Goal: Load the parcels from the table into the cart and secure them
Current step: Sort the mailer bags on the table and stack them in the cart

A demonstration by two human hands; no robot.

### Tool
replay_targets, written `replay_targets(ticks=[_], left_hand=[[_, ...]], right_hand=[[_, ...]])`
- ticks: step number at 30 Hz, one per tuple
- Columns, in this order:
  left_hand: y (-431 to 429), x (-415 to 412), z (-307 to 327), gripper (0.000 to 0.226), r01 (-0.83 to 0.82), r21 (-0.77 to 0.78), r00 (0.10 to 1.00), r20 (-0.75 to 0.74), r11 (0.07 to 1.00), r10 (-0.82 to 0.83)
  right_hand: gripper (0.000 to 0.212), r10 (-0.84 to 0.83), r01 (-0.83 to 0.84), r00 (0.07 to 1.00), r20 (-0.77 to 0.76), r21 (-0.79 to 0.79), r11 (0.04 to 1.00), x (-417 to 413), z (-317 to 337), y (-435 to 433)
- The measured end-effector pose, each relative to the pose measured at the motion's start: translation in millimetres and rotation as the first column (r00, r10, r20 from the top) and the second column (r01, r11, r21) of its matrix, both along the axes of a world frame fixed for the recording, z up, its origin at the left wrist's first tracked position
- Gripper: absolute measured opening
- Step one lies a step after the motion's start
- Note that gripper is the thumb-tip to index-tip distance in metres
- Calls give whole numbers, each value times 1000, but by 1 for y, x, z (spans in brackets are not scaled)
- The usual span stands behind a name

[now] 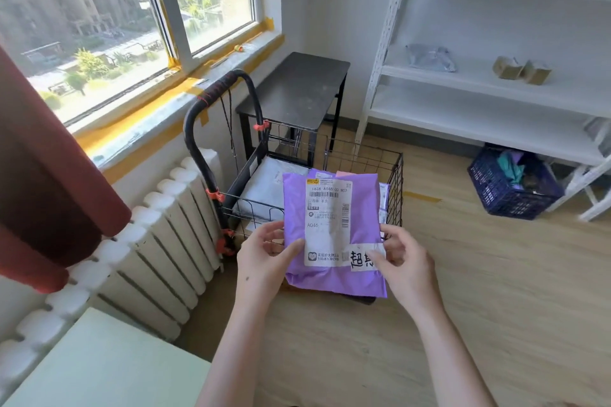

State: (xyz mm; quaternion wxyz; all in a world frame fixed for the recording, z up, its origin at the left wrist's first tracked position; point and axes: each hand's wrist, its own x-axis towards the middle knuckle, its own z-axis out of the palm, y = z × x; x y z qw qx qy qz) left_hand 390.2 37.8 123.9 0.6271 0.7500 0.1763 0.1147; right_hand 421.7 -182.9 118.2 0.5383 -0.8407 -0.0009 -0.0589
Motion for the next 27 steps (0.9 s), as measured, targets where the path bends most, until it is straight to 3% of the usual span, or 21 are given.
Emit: replay_targets(ticks=[13, 27], left_hand=[[20, 78, -30, 35, -25, -24, 996, -89, 999, 22], [-12, 241, -41, 38, -96, 39, 978, -184, 995, 102]], right_hand=[[37, 33, -26, 993, -112, 67, 997, 86, -25, 17], [31, 133, -87, 953, -274, 175, 981, 265, -40, -5]])
